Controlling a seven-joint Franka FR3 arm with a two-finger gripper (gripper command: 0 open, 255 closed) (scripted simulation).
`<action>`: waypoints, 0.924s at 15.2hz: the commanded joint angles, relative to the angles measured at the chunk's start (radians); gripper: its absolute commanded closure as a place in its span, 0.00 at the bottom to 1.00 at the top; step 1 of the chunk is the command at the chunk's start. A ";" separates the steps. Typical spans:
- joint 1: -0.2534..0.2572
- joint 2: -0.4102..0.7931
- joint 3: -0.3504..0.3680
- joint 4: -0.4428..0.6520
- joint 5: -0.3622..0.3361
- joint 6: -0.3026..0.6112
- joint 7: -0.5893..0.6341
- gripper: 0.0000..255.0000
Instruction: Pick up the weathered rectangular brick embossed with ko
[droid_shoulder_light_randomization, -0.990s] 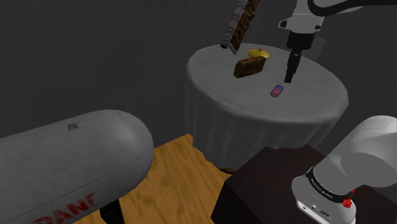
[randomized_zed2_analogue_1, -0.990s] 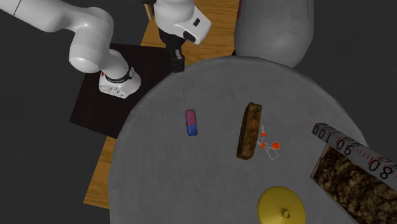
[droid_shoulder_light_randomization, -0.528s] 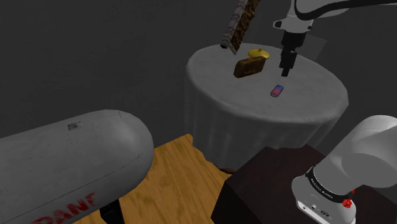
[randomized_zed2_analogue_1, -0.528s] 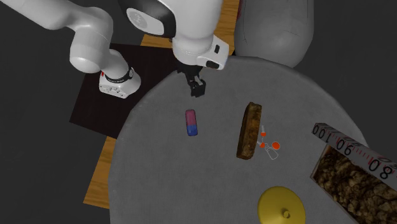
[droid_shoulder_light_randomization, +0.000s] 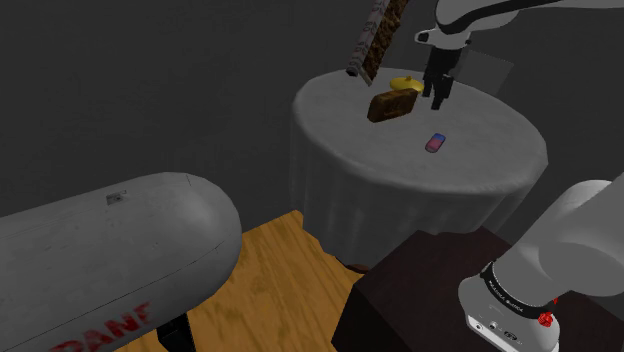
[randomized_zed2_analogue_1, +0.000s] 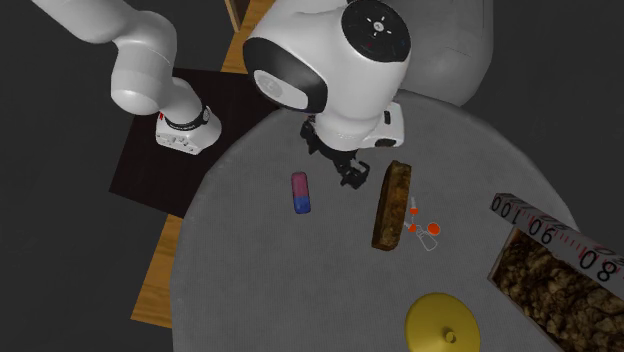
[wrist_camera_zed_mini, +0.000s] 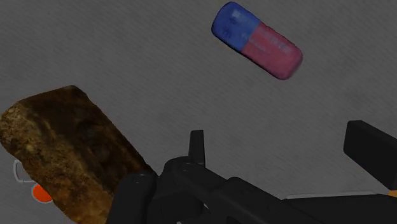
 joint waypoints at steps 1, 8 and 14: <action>0.004 0.082 -0.026 0.067 0.033 0.026 -0.103 0.00; -0.034 0.367 -0.045 0.336 0.191 0.056 -0.421 0.00; -0.083 0.516 -0.017 0.484 0.269 0.063 -0.558 0.00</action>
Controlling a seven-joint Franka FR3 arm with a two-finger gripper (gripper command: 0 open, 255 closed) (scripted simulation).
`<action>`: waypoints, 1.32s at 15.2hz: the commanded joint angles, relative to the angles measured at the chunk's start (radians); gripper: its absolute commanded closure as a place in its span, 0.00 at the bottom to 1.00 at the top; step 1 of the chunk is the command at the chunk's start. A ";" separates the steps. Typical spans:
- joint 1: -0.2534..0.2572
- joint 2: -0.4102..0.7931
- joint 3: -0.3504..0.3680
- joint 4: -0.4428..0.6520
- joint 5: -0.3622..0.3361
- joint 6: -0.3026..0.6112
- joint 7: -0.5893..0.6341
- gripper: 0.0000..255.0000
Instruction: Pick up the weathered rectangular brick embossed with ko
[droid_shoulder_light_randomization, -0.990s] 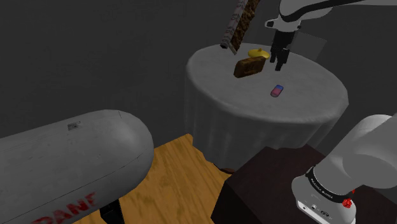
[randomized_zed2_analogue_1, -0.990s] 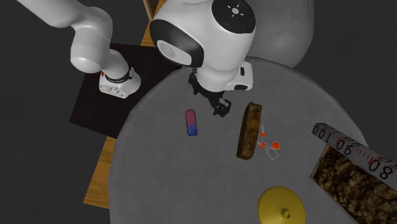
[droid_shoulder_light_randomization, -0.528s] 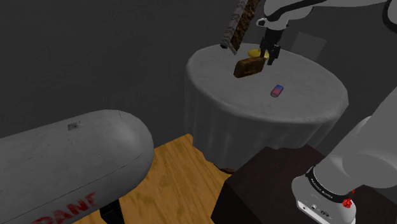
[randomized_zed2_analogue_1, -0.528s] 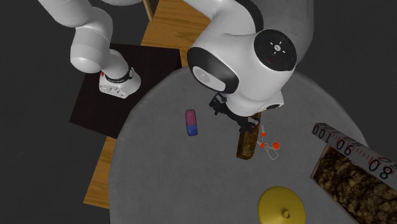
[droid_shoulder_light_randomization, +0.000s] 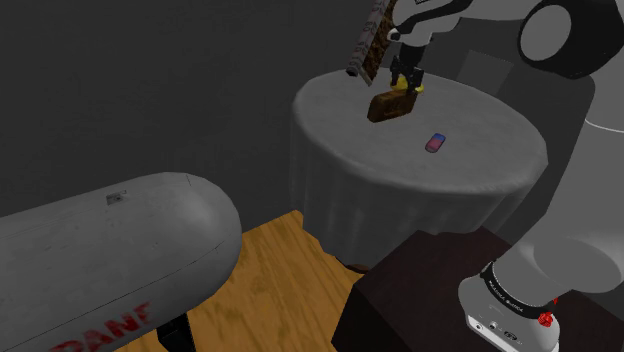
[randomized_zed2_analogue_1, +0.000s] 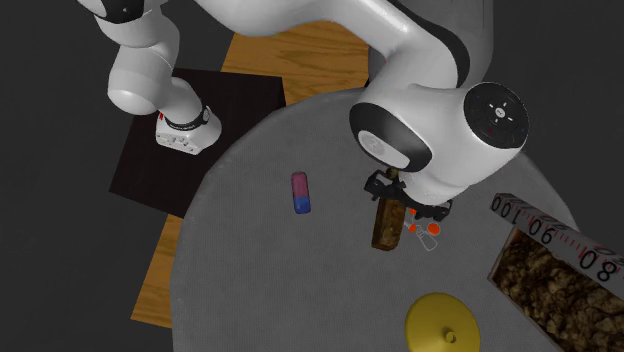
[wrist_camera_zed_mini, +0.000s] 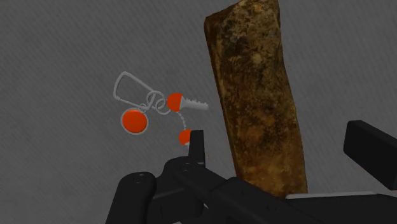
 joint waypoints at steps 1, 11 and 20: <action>-0.004 0.014 0.003 -0.003 0.008 0.017 -0.010 0.00; -0.005 0.030 0.008 -0.043 0.017 0.072 -0.015 1.00; -0.004 0.019 0.005 -0.017 0.010 0.036 -0.012 1.00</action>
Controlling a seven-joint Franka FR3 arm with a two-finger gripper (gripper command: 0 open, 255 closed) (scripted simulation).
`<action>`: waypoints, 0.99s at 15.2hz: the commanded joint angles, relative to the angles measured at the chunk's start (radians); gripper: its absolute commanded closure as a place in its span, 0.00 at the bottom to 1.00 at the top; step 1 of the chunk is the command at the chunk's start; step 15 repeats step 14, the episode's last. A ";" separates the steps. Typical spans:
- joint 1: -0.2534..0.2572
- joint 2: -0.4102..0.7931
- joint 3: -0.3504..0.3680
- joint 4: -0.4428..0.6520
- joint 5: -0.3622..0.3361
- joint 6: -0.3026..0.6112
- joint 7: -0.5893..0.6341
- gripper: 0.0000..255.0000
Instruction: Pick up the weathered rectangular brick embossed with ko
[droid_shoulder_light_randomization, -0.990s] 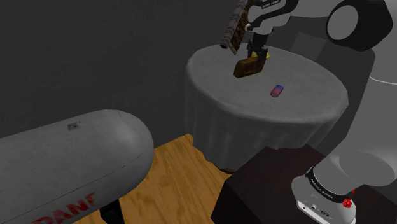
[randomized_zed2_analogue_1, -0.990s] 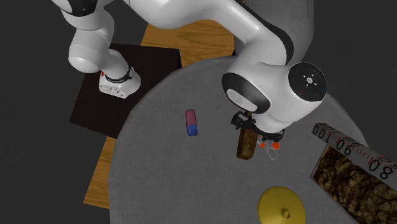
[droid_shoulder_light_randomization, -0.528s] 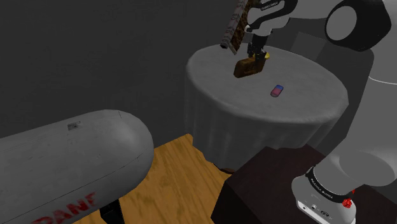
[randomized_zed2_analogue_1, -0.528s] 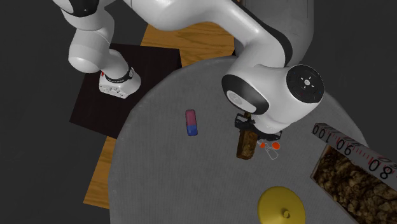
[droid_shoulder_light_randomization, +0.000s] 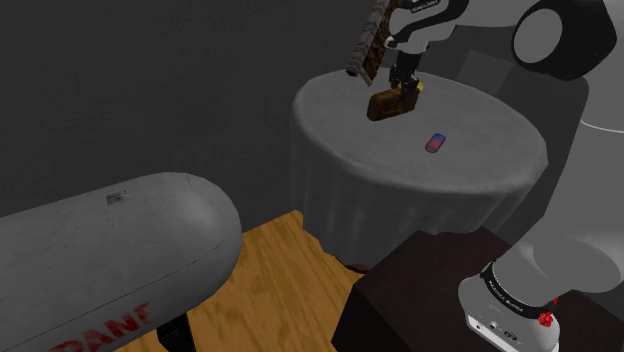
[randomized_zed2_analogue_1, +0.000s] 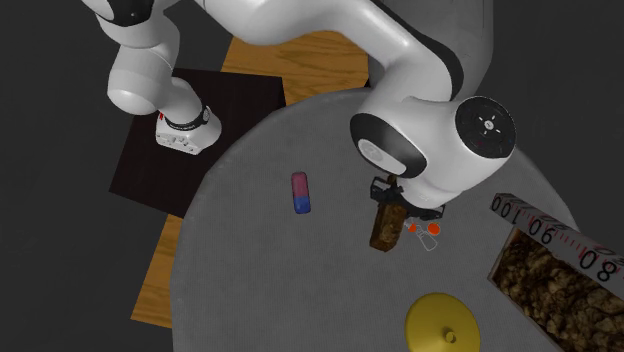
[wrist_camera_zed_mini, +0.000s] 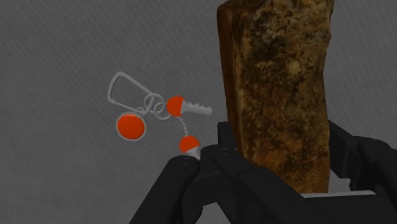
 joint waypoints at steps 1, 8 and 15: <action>0.000 -0.009 -0.002 0.016 -0.004 -0.023 0.001 1.00; -0.002 -0.025 -0.007 0.090 -0.014 -0.111 0.006 1.00; -0.005 -0.029 -0.010 0.140 -0.017 -0.165 0.007 1.00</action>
